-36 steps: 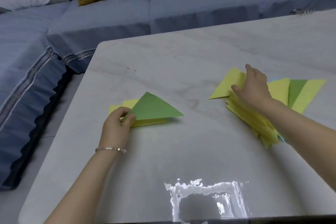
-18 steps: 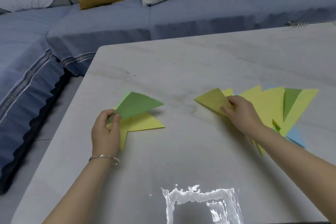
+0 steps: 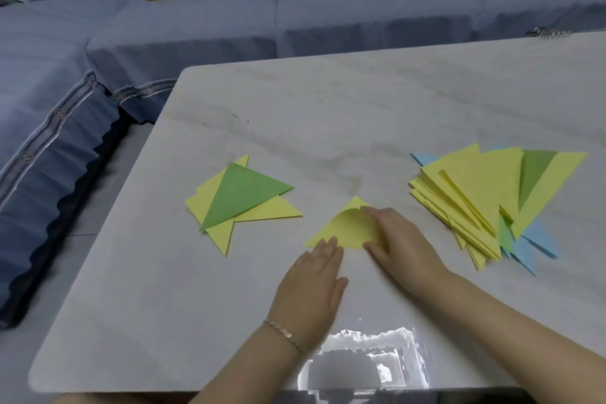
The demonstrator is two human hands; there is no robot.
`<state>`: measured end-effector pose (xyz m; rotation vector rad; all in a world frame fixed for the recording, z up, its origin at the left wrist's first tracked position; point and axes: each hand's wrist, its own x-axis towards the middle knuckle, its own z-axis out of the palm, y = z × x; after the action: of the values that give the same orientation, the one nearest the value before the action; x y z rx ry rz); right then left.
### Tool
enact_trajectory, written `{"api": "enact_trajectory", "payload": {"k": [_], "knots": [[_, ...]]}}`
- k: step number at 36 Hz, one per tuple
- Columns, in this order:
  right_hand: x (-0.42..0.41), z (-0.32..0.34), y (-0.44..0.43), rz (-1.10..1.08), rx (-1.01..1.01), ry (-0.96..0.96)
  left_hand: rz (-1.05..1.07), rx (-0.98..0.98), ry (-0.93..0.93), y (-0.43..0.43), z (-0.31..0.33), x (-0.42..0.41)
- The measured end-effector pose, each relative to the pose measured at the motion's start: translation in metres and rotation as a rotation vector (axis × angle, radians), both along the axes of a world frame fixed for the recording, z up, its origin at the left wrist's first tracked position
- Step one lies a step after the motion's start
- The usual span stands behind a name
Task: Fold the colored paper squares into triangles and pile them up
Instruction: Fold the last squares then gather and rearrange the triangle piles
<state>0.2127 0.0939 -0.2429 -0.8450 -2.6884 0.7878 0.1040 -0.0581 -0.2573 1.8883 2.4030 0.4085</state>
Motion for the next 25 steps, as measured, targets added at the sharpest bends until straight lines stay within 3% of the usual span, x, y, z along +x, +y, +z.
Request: {"api": "enact_trajectory", "payload": {"k": [5, 7, 12, 25], "knots": [[0.008, -0.017, -0.011, -0.171, 0.133, 0.194, 0.083, -0.163, 0.043, 0.0, -0.008, 0.005], [0.01, -0.019, -0.016, -0.109, 0.203, 0.22, 0.096, -0.169, 0.044, 0.0, -0.005, 0.004], [0.009, -0.033, -0.042, 0.156, 0.264, 0.059, 0.118, -0.08, 0.05, 0.003, -0.007, 0.007], [0.041, -0.024, -0.028, -0.07, 0.384, -0.017, 0.183, 0.028, 0.122, 0.009, -0.01, 0.014]]}}
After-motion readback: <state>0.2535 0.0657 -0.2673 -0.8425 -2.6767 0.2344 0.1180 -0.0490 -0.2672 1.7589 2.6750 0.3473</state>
